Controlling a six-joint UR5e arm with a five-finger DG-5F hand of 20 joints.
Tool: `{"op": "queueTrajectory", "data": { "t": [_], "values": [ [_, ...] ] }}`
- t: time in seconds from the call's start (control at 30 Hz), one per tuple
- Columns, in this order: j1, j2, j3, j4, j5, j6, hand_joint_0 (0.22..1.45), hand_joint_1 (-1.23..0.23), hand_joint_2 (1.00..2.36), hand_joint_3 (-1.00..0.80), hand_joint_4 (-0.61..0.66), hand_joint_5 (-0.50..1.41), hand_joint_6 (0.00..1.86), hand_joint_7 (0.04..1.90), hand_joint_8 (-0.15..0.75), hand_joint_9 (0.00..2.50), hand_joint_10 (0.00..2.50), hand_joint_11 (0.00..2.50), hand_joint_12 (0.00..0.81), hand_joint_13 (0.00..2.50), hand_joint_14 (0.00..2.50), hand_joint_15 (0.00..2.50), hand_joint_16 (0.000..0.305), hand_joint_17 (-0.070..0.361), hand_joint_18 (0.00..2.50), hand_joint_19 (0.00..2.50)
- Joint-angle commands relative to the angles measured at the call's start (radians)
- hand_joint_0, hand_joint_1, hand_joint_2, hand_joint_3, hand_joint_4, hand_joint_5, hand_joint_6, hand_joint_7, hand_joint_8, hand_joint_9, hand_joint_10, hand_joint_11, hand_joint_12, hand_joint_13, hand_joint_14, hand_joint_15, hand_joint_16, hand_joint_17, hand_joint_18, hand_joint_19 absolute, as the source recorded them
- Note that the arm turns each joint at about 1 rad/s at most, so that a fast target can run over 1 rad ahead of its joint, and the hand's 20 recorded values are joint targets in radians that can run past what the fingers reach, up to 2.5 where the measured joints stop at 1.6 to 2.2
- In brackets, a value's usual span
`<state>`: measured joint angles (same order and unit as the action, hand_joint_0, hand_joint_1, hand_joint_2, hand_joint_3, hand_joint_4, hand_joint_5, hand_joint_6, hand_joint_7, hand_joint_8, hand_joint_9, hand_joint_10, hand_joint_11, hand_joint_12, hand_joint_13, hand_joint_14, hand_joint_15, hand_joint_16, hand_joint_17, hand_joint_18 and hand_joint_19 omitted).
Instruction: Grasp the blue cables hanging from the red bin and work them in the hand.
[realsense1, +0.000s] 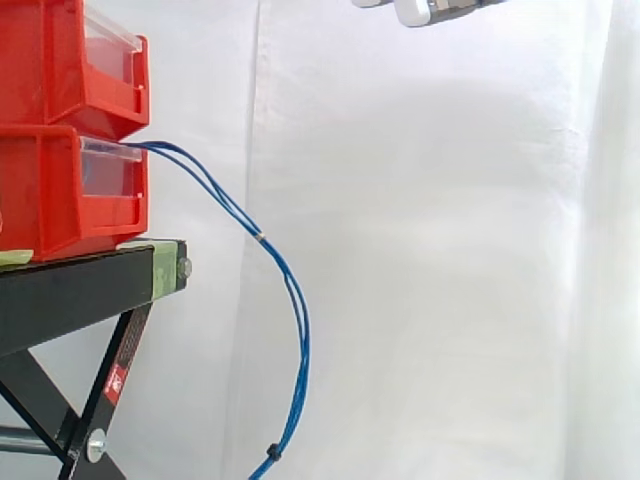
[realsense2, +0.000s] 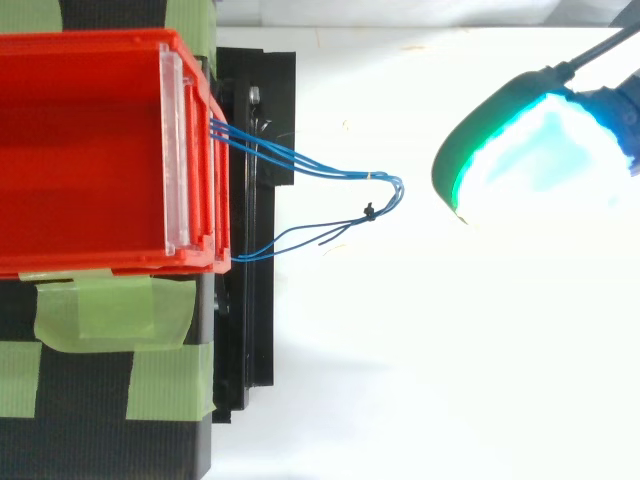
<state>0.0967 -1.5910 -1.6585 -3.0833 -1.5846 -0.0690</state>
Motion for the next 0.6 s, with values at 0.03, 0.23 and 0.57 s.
{"op": "queueTrajectory", "data": {
  "t": [0.03, 0.23, 0.57],
  "values": [
    [0.002, 0.0, 0.0, 0.0, 0.0, 0.0, 0.7, -0.58, 1.0, -0.95, 0.08, -0.33, 0.0, 0.61, 0.206, 0.11, 0.0, 0.0, 0.327, 0.0, 0.01, 0.22, 0.05, 0.111, 0.0, 0.28],
    [0.0, 0.0, 0.0, -0.002, 0.0, 0.0, 0.7, -0.58, 1.0, -0.95, 0.08, -0.32, 0.0, 0.61, 0.208, 0.11, 0.0, 0.0, 0.329, 0.0, 0.01, 0.22, 0.05, 0.112, 0.0, 0.29],
    [0.0, -0.001, 0.0, -0.046, 0.006, 0.0, 0.7, -0.58, 1.0, -0.95, 0.09, -0.31, 0.0, 0.62, 0.21, 0.12, 0.0, 0.0, 0.33, 0.0, 0.01, 0.23, 0.05, 0.113, 0.0, 0.31]
  ]
}}
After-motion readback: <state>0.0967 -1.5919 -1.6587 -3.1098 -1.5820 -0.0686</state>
